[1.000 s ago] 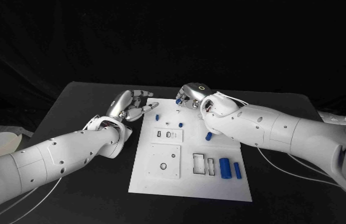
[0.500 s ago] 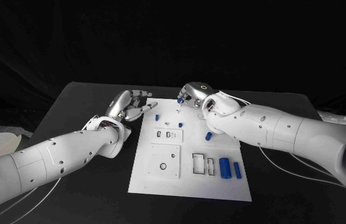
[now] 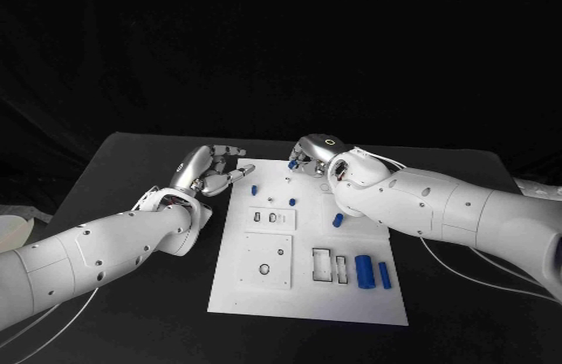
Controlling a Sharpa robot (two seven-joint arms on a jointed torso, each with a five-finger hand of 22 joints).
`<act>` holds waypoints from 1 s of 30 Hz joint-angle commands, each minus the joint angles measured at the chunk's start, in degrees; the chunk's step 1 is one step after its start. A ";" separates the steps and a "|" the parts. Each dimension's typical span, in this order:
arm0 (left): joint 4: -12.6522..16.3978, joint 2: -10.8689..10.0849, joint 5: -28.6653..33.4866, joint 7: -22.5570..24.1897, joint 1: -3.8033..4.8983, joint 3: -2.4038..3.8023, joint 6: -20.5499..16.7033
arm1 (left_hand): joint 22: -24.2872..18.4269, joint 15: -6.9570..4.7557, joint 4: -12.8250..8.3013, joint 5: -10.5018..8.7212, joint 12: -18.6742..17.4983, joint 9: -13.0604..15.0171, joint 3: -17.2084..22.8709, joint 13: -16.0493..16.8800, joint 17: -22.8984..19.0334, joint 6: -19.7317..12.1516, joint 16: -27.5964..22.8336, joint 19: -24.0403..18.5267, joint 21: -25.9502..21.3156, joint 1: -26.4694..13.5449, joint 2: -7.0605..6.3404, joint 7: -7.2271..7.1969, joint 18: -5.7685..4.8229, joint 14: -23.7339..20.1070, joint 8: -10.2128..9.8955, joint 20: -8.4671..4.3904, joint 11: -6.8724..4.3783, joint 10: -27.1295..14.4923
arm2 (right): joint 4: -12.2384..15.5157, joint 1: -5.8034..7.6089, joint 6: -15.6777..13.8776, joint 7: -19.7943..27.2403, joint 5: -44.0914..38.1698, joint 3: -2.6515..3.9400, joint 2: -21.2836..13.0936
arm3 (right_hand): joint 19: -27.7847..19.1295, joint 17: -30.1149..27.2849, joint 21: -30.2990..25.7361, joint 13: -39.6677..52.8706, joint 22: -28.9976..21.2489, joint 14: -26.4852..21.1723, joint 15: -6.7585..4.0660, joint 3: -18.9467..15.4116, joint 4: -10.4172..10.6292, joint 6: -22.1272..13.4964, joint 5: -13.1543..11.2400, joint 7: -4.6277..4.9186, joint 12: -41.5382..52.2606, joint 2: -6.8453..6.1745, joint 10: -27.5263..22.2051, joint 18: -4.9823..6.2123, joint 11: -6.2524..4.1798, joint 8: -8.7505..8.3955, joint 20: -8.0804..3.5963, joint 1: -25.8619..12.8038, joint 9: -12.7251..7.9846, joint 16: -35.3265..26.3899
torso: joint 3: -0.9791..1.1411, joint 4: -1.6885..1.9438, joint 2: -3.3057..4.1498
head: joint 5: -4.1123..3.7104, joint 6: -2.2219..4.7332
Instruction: Assemble the parts on the task board
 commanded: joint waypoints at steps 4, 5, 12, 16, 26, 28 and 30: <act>0.06 0.13 -0.18 0.54 0.07 0.03 -0.24 | 15.09 0.26 -0.09 0.16 0.14 -0.05 0.29 15.09 15.08 0.38 0.14 6.02 0.14 -0.06 0.66 0.06 -0.83 5.97 -0.28 0.30 0.17 6.06 | -0.03 0.01 2.53 -1.08 -1.37 0.02 0.10 | 6.00 15.08 0.26 -0.07 15.09 6.09 0.49 0.48 0.10 0.26 0.20 0.15 -0.36 -0.46 -0.21 -0.39 0.21 0.06 0.53 -0.12 -0.01 0.24 | 0.03 -0.01 -0.06 | 0.02 -0.13; 0.05 0.13 -0.18 0.55 0.07 0.03 -0.27 | 15.09 0.26 -0.09 0.16 0.14 -0.05 0.29 15.09 15.08 0.38 0.14 6.02 0.14 -0.06 0.66 0.06 -0.83 5.97 -0.28 0.30 0.17 6.06 | -0.07 0.01 2.65 -1.13 -1.38 0.02 0.13 | 6.00 15.08 0.26 -0.07 15.09 6.09 0.49 0.48 0.10 0.26 0.20 0.15 -0.36 -0.46 -0.21 -0.39 0.21 0.06 0.53 -0.12 -0.01 0.24 | 0.02 -0.03 -0.07 | 0.00 -0.15; -0.02 0.21 -0.03 0.59 0.07 0.03 -0.34 | 15.09 0.26 -0.09 0.16 0.14 -0.05 0.29 15.09 15.08 0.38 0.14 6.02 0.14 -0.06 0.66 0.06 -0.83 5.97 -0.28 0.30 0.17 6.06 | -0.27 0.01 2.90 -1.19 -1.25 0.02 0.46 | 6.00 15.08 0.26 -0.07 15.09 6.09 0.58 0.76 0.14 -0.01 0.24 0.18 -0.37 -0.56 -0.56 -0.39 0.27 -0.11 0.64 0.02 -0.10 0.24 | 0.07 0.00 -0.03 | 0.06 -0.35; -0.09 0.28 0.19 0.52 0.07 0.03 -0.27 | 15.09 0.26 -0.09 0.16 0.14 -0.05 0.29 15.09 15.08 0.38 0.14 6.02 0.14 -0.06 0.66 0.06 -0.83 5.97 -0.28 0.30 0.17 6.06 | -0.77 0.02 3.63 -1.35 -1.20 0.02 0.85 | 6.00 15.08 0.26 -0.08 15.09 6.09 0.57 0.89 0.16 -0.11 0.24 0.16 -0.37 -0.62 -0.73 -0.39 0.27 -0.16 0.67 0.09 -0.13 0.24 | 0.04 -0.03 -0.10 | 0.03 -0.47; -0.13 0.36 0.33 0.41 0.07 0.02 -0.21 | 15.09 0.26 -0.09 0.14 0.14 -0.08 0.29 15.09 15.08 0.32 0.14 6.02 0.14 -0.01 0.79 0.08 -0.83 5.97 -0.33 0.30 0.18 6.06 | -2.06 0.02 3.97 -1.97 -1.46 0.01 1.40 | 6.00 15.08 0.26 -0.08 15.09 6.09 0.54 1.01 0.25 -0.27 0.23 0.15 -0.38 -0.69 -0.96 -0.39 0.29 -0.23 0.69 0.07 -0.18 0.24 | 0.07 -0.03 -0.04 | 0.06 -0.50; -0.13 0.37 0.33 0.39 0.07 0.02 -0.21 | 15.09 0.26 -0.09 0.14 0.14 -0.08 0.29 15.09 15.08 0.32 0.14 6.02 0.14 -0.01 0.79 0.08 -0.83 5.97 -0.33 0.30 0.18 6.06 | -2.21 0.02 3.92 -2.01 -1.48 0.01 1.43 | 6.00 15.08 0.26 -0.08 15.09 6.09 0.54 1.04 0.28 -0.31 0.23 0.16 -0.38 -0.70 -1.01 -0.39 0.30 -0.24 0.69 0.05 -0.19 0.24 | 0.07 -0.03 -0.05 | 0.06 -0.53; -0.13 0.37 0.33 0.37 0.07 0.02 -0.21 | 15.09 0.26 -0.09 0.14 0.14 -0.08 0.29 15.09 15.08 0.32 0.14 6.02 0.14 -0.01 0.79 0.08 -0.83 5.97 -0.33 0.30 0.18 6.06 | -2.29 0.02 3.91 -1.99 -1.49 0.01 1.45 | 6.00 15.08 0.26 -0.08 15.09 6.09 0.53 1.06 0.31 -0.34 0.23 0.17 -0.37 -0.71 -1.05 -0.39 0.31 -0.24 0.69 0.04 -0.20 0.24 | 0.07 -0.05 -0.08 | 0.11 -0.59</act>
